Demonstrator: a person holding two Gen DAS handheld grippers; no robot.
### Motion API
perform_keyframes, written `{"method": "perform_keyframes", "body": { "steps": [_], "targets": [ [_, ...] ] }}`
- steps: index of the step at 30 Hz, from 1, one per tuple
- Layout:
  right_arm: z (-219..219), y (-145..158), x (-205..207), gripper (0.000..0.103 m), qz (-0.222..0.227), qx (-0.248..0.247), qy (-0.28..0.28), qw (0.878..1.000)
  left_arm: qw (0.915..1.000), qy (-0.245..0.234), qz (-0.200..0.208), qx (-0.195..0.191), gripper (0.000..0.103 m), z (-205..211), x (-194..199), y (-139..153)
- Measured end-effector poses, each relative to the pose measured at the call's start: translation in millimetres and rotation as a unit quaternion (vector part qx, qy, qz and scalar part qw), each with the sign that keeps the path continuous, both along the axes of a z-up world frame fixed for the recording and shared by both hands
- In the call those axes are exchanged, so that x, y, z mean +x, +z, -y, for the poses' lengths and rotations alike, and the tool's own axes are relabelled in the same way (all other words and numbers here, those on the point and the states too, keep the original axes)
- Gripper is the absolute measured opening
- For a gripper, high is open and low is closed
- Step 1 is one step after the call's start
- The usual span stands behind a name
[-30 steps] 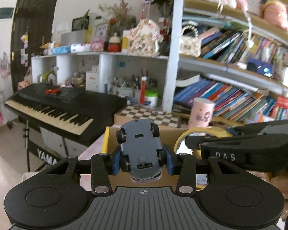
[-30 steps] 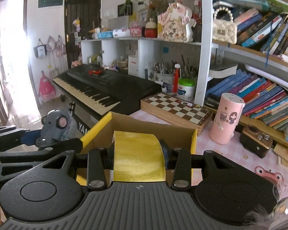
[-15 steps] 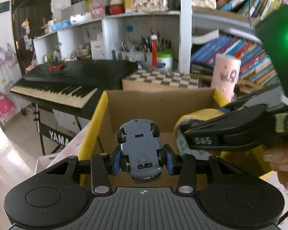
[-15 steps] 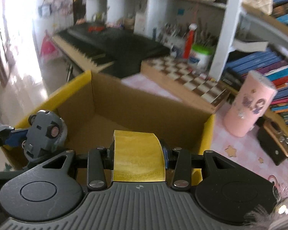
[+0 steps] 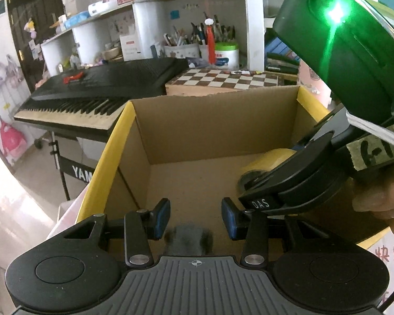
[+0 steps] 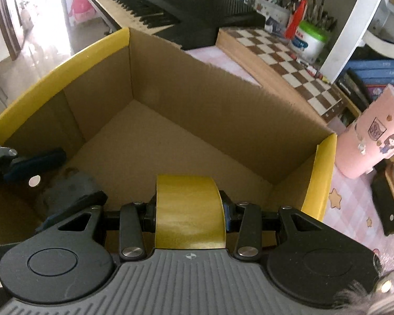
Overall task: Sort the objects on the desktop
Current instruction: 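Lower the grey toy car into the yellow box and open the left tool, then open the right tool to drop the yellow tape roll into the box, then withdraw both open tools from the box back over the table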
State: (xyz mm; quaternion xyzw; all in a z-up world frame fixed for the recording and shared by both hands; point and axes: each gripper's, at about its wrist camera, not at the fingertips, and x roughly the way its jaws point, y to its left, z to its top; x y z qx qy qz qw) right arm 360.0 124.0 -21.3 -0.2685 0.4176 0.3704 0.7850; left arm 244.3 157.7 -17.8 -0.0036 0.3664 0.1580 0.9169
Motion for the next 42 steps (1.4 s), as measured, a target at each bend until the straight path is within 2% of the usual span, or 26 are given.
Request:
{"method": "perform_keyframes", "body": {
  "steps": [3, 6, 11, 15, 16, 18, 27, 34, 42],
  "targets": [
    [0, 0, 2, 0.040, -0.002, 0.003, -0.001, 1.000, 1.0000, 0.006, 0.003, 0.000, 0.042, 0, 1, 0],
    [3, 3, 1, 0.049, 0.010, 0.021, -0.001, 1.000, 0.9998, 0.015, 0.014, 0.000, 0.045, -1, -1, 3],
    [18, 20, -5, 0.062, 0.047, 0.069, -0.008, 0.997, 0.9985, 0.014, 0.053, 0.000, 0.057, -1, -15, 20],
    [39, 44, -14, 0.064, 0.076, 0.116, -0.030, 0.990, 0.9961, 0.002, 0.089, -0.001, 0.061, 4, -29, 38],
    [45, 50, -17, 0.065, 0.083, 0.129, -0.037, 0.988, 0.9953, 0.001, 0.096, -0.002, 0.067, 5, -31, 43],
    [59, 62, -24, 0.065, 0.096, 0.155, -0.052, 0.982, 0.9931, -0.001, 0.117, -0.004, 0.071, 7, -38, 52],
    [121, 95, -64, 0.065, 0.152, 0.238, -0.129, 0.951, 0.9846, -0.003, 0.175, -0.004, 0.083, 11, -76, 77],
    [167, 99, -101, 0.065, 0.187, 0.257, -0.198, 0.927, 0.9822, 0.001, 0.187, -0.014, 0.084, 9, -105, 80],
    [202, 85, -148, 0.065, 0.205, 0.244, -0.278, 0.906, 0.9839, -0.011, 0.177, -0.021, 0.084, 10, -137, 73]
  ]
}}
